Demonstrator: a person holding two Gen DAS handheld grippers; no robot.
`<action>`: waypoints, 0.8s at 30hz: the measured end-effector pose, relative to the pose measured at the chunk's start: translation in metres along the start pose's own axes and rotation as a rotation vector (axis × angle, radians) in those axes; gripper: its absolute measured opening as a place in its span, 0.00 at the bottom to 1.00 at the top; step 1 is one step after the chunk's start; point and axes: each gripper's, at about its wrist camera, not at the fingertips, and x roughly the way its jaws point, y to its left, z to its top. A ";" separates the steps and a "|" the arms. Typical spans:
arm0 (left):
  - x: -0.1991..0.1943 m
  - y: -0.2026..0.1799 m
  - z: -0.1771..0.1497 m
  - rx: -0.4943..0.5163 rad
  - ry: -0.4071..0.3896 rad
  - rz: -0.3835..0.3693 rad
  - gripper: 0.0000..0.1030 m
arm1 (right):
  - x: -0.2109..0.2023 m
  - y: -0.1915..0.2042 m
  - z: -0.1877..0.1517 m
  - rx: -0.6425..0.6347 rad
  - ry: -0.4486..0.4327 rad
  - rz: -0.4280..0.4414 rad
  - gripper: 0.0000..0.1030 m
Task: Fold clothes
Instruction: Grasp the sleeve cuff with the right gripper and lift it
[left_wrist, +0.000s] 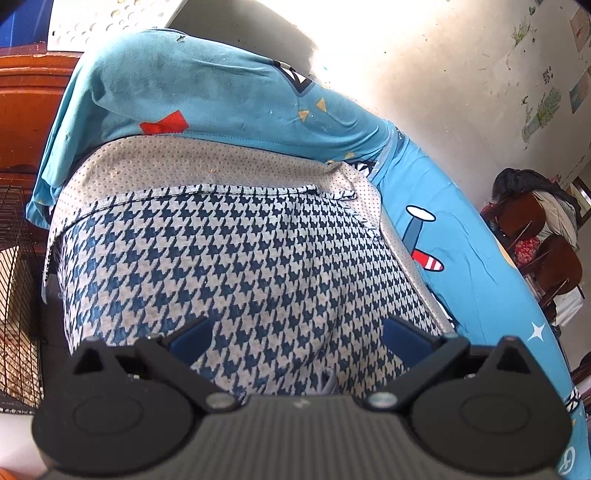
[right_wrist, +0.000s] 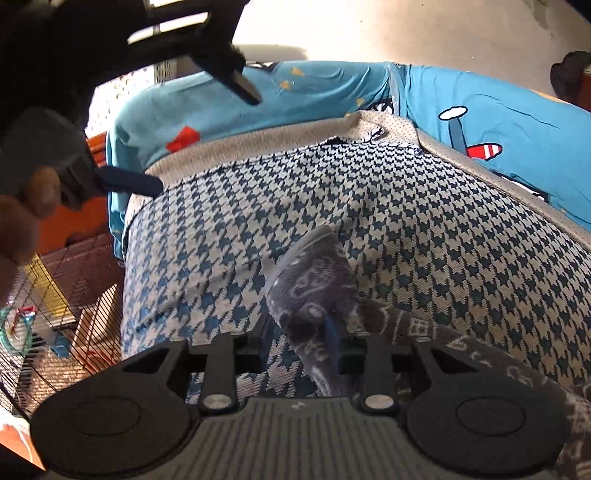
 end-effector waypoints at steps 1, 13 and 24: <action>0.000 0.000 0.000 -0.001 -0.001 -0.001 1.00 | 0.002 0.001 -0.001 -0.006 0.002 0.001 0.43; -0.004 0.001 0.001 -0.002 -0.015 -0.001 1.00 | -0.011 -0.025 0.010 0.159 -0.082 0.025 0.09; -0.022 0.005 0.014 0.019 -0.130 0.062 1.00 | -0.053 -0.041 0.040 0.466 -0.238 0.439 0.09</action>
